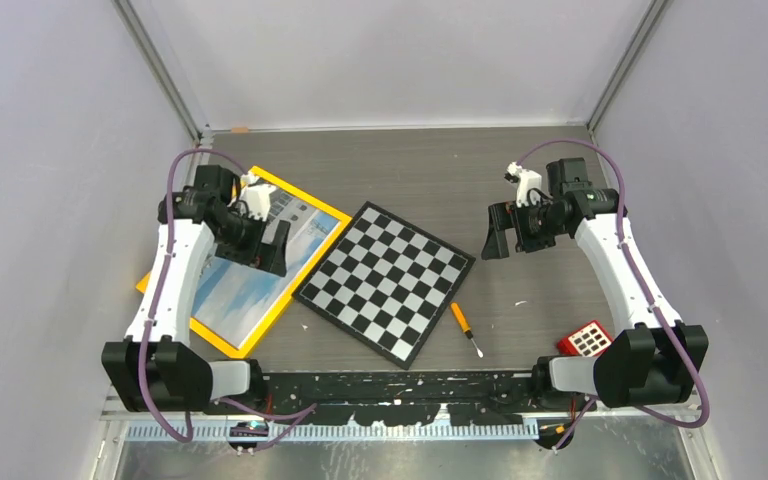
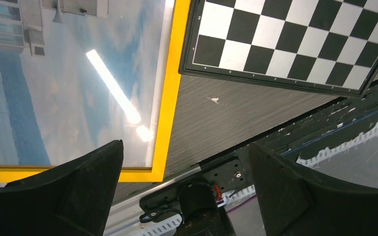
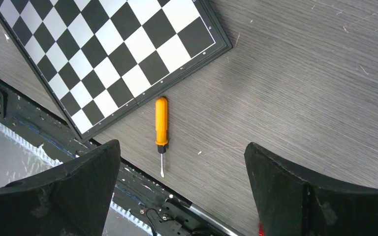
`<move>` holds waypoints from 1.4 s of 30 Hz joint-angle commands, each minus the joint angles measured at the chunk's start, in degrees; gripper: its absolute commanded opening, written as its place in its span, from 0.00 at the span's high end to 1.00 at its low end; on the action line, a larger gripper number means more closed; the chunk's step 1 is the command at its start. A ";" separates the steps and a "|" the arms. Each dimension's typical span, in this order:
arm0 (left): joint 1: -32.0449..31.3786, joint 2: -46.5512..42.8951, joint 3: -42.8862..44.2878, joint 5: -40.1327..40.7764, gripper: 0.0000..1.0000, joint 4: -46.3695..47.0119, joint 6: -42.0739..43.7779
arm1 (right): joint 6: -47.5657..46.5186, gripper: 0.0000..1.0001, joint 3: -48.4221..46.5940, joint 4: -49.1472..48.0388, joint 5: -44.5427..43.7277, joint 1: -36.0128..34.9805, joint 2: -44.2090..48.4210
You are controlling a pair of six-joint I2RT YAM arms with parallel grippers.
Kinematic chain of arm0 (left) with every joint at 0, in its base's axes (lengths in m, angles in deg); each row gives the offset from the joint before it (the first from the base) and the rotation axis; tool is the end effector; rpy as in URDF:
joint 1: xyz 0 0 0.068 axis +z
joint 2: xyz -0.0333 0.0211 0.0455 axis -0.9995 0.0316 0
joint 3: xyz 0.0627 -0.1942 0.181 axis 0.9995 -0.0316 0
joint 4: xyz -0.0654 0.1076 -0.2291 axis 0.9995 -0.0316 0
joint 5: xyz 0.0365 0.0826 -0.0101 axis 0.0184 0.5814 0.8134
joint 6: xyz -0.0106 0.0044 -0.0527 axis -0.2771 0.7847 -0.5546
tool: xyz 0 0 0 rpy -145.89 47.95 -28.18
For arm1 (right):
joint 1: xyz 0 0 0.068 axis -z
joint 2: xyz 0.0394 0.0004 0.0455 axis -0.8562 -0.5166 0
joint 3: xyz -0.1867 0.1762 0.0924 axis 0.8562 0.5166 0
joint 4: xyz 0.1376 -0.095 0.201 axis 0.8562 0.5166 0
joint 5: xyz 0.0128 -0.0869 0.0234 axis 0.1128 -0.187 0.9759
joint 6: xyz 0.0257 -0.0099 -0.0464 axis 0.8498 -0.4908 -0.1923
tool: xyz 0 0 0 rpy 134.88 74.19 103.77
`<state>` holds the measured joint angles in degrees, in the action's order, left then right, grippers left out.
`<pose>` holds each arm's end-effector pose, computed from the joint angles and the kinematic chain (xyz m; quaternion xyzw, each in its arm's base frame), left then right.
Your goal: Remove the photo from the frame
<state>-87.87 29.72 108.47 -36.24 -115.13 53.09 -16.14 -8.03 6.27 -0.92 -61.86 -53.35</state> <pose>0.2216 -0.0101 0.3223 0.1420 0.9645 -0.1396 0.1737 0.2414 0.0288 0.3050 -0.1664 0.9338 0.2153 0.2322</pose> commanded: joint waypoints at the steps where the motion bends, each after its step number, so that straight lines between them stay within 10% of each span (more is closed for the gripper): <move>1: -2.84 -1.91 -1.31 -1.93 0.00 -2.76 7.53 | -1.48 0.00 -1.45 0.31 -0.59 0.06 1.20; 20: -36.22 3.09 -15.91 12.20 0.00 4.83 7.57 | -3.02 0.00 -6.07 1.25 -9.59 1.27 -0.86; 42: -45.55 12.73 -25.01 21.07 0.00 24.38 7.98 | -4.97 0.01 -7.26 2.87 -11.91 6.83 -0.78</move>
<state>-132.88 40.28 83.21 -16.48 -95.35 60.46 -20.19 -12.97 9.11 -11.92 -56.35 -54.49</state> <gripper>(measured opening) 0.996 0.995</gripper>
